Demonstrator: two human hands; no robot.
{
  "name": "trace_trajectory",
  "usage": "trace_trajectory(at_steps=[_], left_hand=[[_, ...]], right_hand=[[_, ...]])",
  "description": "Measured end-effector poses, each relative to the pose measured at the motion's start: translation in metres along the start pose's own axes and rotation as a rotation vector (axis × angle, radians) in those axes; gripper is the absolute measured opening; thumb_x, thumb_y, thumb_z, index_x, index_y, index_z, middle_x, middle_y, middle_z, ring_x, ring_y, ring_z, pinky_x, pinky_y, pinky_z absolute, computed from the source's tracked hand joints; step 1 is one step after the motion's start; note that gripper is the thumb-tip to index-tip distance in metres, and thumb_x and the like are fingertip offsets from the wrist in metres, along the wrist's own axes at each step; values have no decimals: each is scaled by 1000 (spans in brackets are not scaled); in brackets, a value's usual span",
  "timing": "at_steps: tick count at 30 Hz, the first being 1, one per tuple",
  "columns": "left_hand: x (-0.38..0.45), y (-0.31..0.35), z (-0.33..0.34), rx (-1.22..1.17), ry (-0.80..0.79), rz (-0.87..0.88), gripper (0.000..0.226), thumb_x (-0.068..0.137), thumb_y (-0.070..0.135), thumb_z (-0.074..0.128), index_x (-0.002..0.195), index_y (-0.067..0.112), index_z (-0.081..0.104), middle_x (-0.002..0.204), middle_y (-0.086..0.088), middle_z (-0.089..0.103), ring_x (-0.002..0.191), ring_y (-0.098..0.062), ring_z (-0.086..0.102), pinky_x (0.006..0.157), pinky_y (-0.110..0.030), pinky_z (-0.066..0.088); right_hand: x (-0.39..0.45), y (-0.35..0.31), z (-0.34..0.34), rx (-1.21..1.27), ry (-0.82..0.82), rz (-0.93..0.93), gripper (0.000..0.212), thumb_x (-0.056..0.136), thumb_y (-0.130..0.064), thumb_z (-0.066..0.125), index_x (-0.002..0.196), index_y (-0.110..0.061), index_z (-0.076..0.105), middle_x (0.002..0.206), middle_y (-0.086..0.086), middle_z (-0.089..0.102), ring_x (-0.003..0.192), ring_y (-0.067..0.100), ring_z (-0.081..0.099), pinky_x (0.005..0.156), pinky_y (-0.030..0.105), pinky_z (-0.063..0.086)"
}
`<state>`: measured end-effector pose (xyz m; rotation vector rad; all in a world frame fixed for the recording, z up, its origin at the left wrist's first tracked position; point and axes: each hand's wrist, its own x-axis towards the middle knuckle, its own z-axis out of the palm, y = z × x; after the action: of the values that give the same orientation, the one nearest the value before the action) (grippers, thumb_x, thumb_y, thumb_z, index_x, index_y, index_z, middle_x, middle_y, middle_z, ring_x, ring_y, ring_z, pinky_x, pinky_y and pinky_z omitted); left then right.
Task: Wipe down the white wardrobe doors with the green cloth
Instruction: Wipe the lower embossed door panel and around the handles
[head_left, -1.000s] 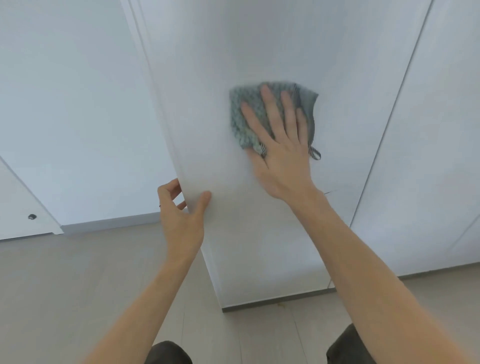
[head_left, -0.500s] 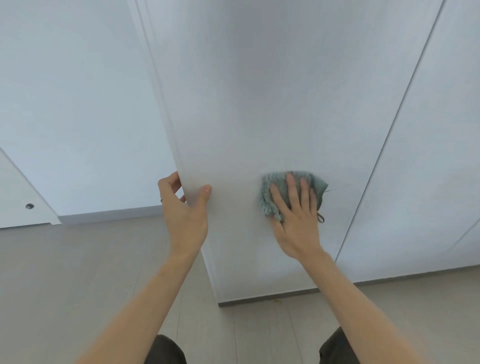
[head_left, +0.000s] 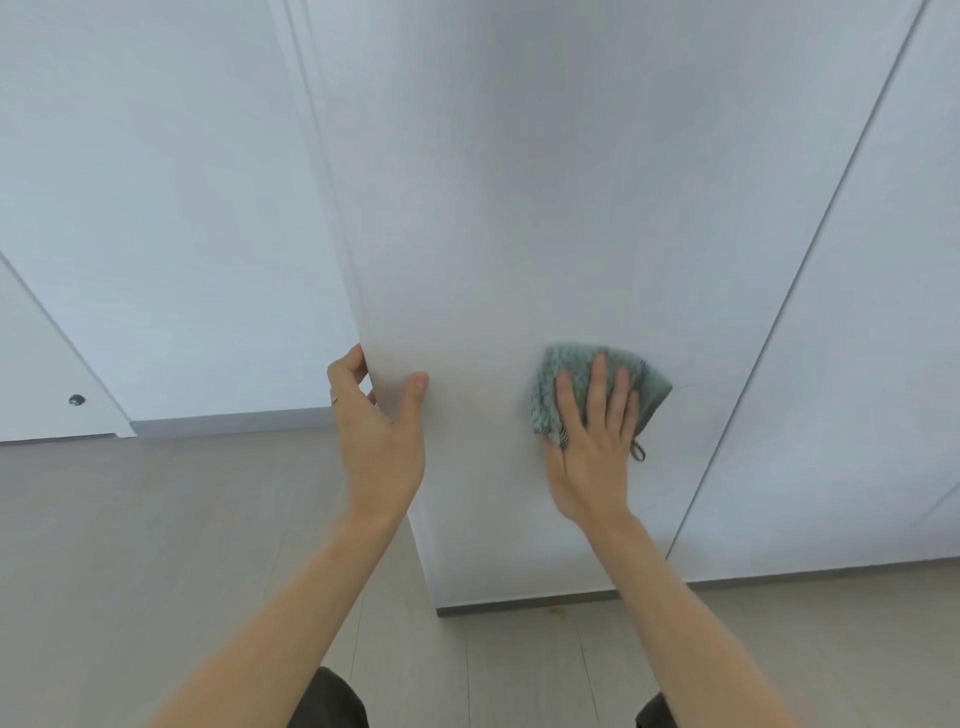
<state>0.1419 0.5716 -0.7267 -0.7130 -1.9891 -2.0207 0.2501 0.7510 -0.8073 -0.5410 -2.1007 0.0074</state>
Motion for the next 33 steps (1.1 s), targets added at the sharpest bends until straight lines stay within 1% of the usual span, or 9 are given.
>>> trace_trajectory(at_steps=[2, 6, 10, 14, 17, 21, 24, 29, 33], left_hand=[[-5, 1, 3, -14, 15, -8, 48, 100, 14, 70, 139, 24, 44, 134, 15, 54, 128, 2, 52, 102, -6, 40], [-9, 8, 6, -67, 18, -12, 49, 100, 9, 69, 141, 22, 45, 131, 23, 53, 115, 21, 52, 94, 1, 39], [-10, 7, 4, -52, 33, -15, 50, 98, 7, 71, 142, 15, 48, 128, 20, 56, 109, 27, 51, 88, 3, 38], [-8, 3, 4, -33, 22, -2, 51, 98, 8, 72, 142, 13, 48, 126, 23, 56, 108, 29, 51, 87, 3, 37], [-7, 2, 5, 5, 12, 9, 52, 100, 12, 70, 145, 13, 45, 128, 27, 54, 113, 25, 51, 91, 2, 37], [-6, -1, 3, 49, 12, 6, 55, 101, 18, 70, 149, 15, 43, 135, 18, 55, 120, 20, 50, 95, 1, 36], [-5, -1, 3, 77, 18, 2, 57, 101, 20, 69, 151, 17, 42, 142, 13, 55, 127, 12, 51, 98, -2, 37], [-6, -6, 2, 203, 12, 10, 63, 103, 28, 66, 157, 19, 36, 151, 14, 48, 140, -12, 49, 108, -29, 41], [-5, -4, -2, 245, -11, 1, 62, 102, 31, 67, 155, 23, 37, 146, 19, 48, 138, -14, 51, 103, -30, 41]], right_hand=[[-6, -3, 2, 28, -39, 22, 72, 101, -39, 35, 162, -40, -4, 170, -7, -19, 156, 24, -20, 126, 46, -8], [78, -17, -46, 61, 105, -52, 65, 99, -32, 40, 162, -28, 21, 171, 7, 7, 158, 28, -8, 126, 43, -8], [158, -20, -95, 36, 244, -127, 64, 100, -25, 53, 160, -24, 31, 169, 13, 19, 156, 37, 9, 126, 47, -1], [109, 0, -64, 29, 226, -65, 61, 103, -32, 38, 162, -26, 24, 171, 10, 12, 158, 32, 0, 127, 47, -3], [11, 23, -12, 6, 47, -21, 68, 102, -36, 33, 163, -34, 3, 171, -2, -11, 157, 26, -17, 127, 45, -9], [-44, 36, 2, 2, -87, -12, 74, 100, -33, 35, 163, -37, -4, 171, -3, -16, 157, 25, -17, 127, 43, -8], [25, 23, -32, 35, 6, -40, 68, 102, -36, 35, 163, -36, 5, 170, -4, -16, 156, 24, -19, 126, 40, -12], [160, 2, -103, 69, 260, -98, 59, 104, -26, 44, 161, -21, 28, 169, 14, 15, 156, 40, 6, 126, 47, -4], [134, 12, -78, 83, 340, -23, 60, 103, -19, 49, 160, -19, 29, 170, 9, 13, 157, 34, 3, 126, 47, -2]])
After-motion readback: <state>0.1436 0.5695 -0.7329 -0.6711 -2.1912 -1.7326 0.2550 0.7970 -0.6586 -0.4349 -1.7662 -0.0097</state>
